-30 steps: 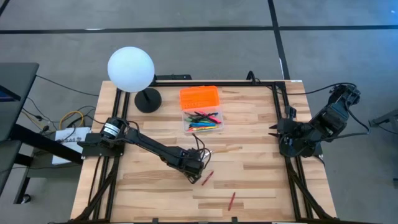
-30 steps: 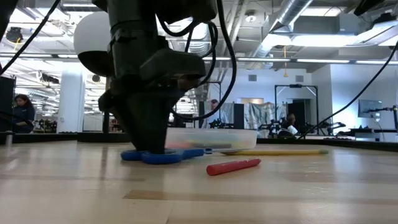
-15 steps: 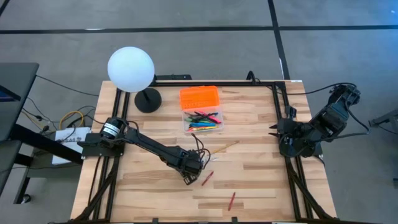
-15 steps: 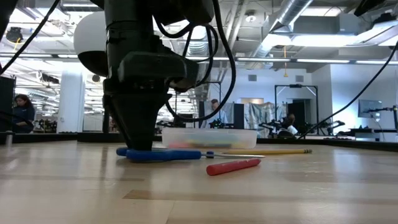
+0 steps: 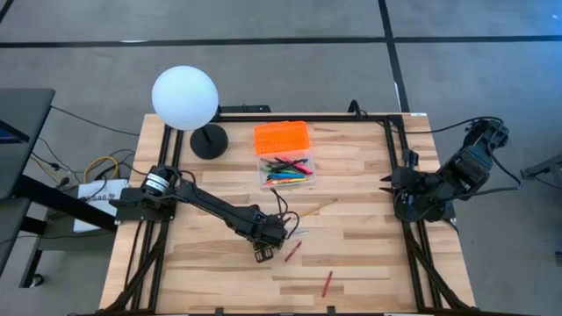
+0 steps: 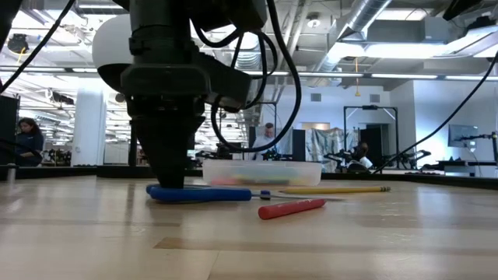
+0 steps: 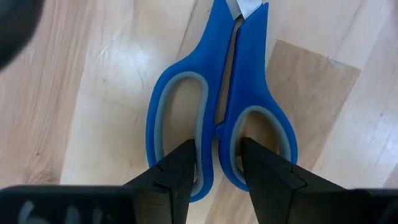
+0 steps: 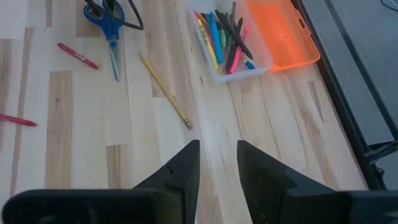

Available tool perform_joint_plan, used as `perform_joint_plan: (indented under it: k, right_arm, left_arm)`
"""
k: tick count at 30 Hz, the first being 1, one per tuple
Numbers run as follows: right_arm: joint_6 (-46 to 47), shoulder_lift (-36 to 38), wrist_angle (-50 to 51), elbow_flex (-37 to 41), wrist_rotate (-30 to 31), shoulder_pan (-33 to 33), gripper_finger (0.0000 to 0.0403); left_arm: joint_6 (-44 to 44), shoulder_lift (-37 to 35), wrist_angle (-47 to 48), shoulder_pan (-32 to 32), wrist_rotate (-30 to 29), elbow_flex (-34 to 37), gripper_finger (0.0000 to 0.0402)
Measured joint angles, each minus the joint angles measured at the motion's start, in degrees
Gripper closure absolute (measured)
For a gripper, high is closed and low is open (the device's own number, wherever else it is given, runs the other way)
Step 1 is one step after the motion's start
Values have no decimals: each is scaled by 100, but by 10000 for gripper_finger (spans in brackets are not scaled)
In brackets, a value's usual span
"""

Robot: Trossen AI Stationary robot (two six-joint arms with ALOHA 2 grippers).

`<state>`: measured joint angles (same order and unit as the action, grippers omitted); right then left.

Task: Pick & place school supplies into a supply box
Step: Put the blue scissor into the supply box

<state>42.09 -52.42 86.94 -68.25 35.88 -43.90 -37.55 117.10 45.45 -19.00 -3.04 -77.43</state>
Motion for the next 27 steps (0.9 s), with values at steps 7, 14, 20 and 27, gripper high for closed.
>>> perform_joint_plan:
  k: [7,14,20,27]
  right_arm:
    - [0,0,-42,0,11,0,305]
    - [0,0,-44,0,20,0,305]
    - [0,0,-44,0,20,0,305]
    - [2,0,-47,0,20,0,305]
  left_arm:
    - [339,0,-75,-2,-25,11,271]
    - [397,0,-87,0,-42,13,271]
    - [355,0,-96,0,-57,13,286]
    - [318,0,-96,0,-74,13,322]
